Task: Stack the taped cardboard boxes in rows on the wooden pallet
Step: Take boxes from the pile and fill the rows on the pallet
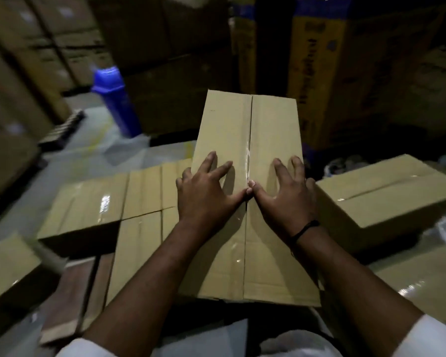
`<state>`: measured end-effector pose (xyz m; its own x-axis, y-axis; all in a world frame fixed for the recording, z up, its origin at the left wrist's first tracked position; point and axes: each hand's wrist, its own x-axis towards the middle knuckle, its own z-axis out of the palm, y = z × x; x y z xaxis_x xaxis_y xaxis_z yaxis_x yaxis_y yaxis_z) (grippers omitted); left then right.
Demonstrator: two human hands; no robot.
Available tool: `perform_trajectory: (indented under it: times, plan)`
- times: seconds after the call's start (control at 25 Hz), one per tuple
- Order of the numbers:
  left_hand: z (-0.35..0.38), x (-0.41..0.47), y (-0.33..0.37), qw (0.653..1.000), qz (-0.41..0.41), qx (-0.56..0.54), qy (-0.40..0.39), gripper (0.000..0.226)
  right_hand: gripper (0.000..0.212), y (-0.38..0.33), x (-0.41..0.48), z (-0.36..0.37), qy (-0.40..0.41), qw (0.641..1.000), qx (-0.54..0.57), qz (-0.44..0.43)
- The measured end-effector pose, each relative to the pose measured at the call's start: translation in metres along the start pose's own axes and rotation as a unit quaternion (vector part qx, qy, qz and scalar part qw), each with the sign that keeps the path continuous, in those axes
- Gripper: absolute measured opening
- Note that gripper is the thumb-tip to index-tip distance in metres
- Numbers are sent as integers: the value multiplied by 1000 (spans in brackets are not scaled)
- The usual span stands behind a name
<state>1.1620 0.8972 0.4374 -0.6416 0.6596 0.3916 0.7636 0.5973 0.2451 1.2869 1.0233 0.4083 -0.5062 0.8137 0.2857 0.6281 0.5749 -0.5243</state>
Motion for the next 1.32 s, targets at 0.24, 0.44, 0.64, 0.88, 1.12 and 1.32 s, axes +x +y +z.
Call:
perform_trajectory:
  times: [0.24,0.44,0.64,0.88,1.12,1.32]
  plan:
    - [-20,-37,-102,984,-162,67,21,88,85,-84,-4,75,-102,985,41,-134]
    - [-25,-50,-154,950,-292,110,11,89,86,-140,1,130,-196,956,64,-208]
    - [-29,-63,-184,920,-374,120,11,85,84,-177,0,166,-259,922,83,-276]
    - [-31,-86,-220,888,-443,118,35,83,82,-217,-14,201,-289,893,82,-336]
    - [-50,-129,-303,872,-470,123,52,87,81,-288,-63,245,-308,876,89,-359]
    - [-95,-185,-394,865,-481,128,63,85,80,-375,-136,277,-313,869,88,-372]
